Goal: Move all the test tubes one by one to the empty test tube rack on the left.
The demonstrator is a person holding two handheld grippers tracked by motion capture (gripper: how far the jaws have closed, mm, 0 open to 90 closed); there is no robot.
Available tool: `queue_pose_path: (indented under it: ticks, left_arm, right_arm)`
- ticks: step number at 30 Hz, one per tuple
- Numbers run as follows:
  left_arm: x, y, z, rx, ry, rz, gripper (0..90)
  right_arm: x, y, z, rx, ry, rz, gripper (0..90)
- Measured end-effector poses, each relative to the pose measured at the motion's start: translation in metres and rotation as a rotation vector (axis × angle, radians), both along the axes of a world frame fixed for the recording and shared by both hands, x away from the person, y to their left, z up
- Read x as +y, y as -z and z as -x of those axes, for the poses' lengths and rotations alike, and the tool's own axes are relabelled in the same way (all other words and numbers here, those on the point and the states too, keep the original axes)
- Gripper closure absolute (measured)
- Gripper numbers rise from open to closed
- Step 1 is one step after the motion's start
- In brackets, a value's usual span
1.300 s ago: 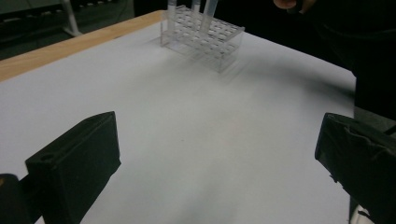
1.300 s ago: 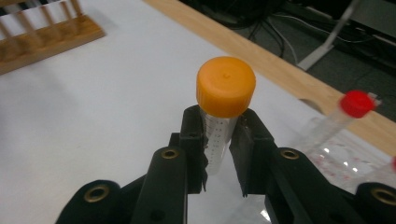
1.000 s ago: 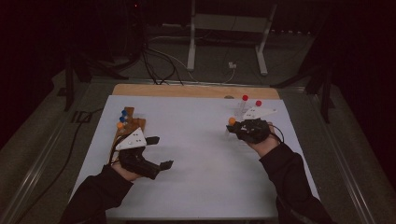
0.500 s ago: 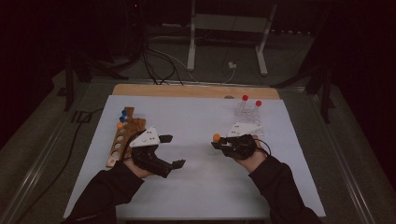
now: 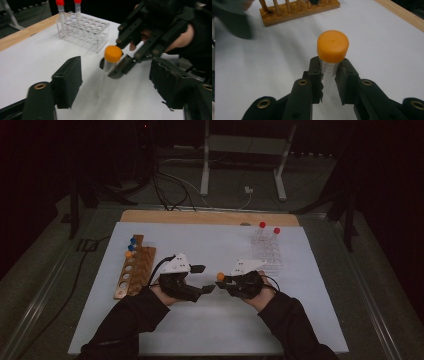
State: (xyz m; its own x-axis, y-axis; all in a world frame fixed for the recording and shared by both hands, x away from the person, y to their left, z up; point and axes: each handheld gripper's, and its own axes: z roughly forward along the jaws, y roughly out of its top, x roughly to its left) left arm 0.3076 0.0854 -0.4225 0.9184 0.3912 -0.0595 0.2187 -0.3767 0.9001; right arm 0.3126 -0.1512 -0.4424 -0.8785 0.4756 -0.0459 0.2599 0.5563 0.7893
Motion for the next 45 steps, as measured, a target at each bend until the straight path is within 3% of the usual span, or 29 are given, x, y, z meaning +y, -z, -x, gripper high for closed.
queue_pose_path:
  ticks: [7,16,22,29,38,45]
  left_arm:
    - [-0.013,0.001,-0.005,-0.047,0.006,-0.018,50.0]
    - [-0.025,0.006,-0.008,-0.058,0.022,-0.038,64.8]
    - [-0.027,0.007,-0.008,-0.064,0.028,-0.049,70.6]
    - [-0.025,0.002,-0.008,-0.073,0.021,-0.038,71.4]
    - [-0.007,-0.009,-0.009,-0.079,-0.020,-0.023,71.6]
    - [0.019,-0.020,-0.009,-0.100,-0.085,-0.030,71.6]
  right_arm:
    - [0.001,0.001,0.001,0.004,-0.005,-0.002,75.1]
    - [0.002,-0.001,0.002,0.004,-0.011,-0.004,75.0]
    - [0.001,-0.001,0.002,0.003,-0.009,-0.006,75.1]
    - [0.000,-0.003,0.003,-0.006,-0.004,-0.047,73.8]
    - [-0.008,-0.007,0.004,-0.049,0.054,-0.083,47.9]
    - [-0.014,-0.014,0.004,-0.044,0.081,-0.120,23.7]
